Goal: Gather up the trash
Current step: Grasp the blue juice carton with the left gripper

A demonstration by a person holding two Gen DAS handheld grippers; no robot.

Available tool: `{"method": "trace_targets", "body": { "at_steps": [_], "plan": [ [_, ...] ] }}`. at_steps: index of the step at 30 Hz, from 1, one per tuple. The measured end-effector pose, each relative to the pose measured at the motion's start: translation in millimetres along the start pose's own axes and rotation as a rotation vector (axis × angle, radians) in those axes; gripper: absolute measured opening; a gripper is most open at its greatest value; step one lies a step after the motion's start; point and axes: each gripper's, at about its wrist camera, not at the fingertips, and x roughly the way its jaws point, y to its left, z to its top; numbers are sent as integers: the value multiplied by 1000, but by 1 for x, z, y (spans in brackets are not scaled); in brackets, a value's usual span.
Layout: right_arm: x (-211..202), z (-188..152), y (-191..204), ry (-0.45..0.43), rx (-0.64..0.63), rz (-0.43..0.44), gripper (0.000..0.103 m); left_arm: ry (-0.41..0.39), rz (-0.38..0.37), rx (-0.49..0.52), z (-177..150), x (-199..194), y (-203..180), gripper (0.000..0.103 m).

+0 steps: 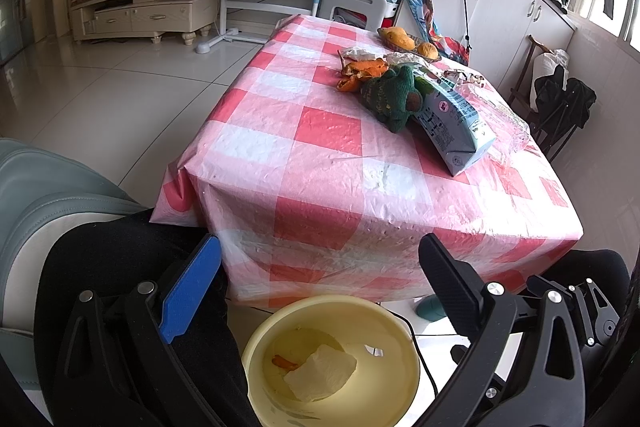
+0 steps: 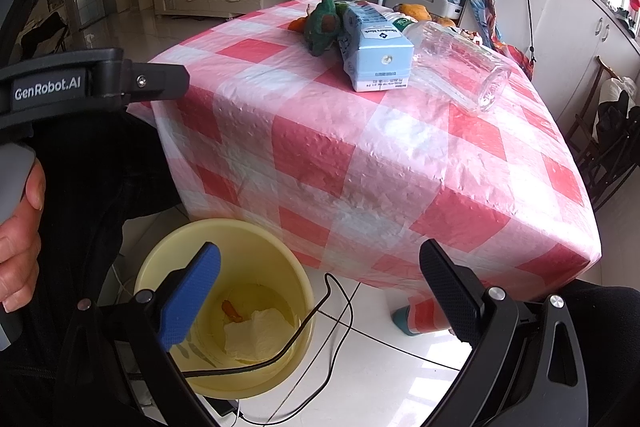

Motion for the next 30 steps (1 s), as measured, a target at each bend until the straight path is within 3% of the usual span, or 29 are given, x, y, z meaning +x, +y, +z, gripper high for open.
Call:
{"method": "trace_targets", "body": {
  "at_steps": [14,20,26,30],
  "plan": [
    [-20,10,-17,-72,11,-29,95,-1,-36,-25,7,-2,-3,96],
    [-23,24,-36,-97,-4,-28,95,-18,-62,11,30,2,-30,96],
    [-13,34,-52,-93,-20,-24,95,55,-138,-44,66,31,-66,96],
    [-5,39,-61,-86,-14,-18,95,85,-96,-33,94,56,-103,96]
  ]
}}
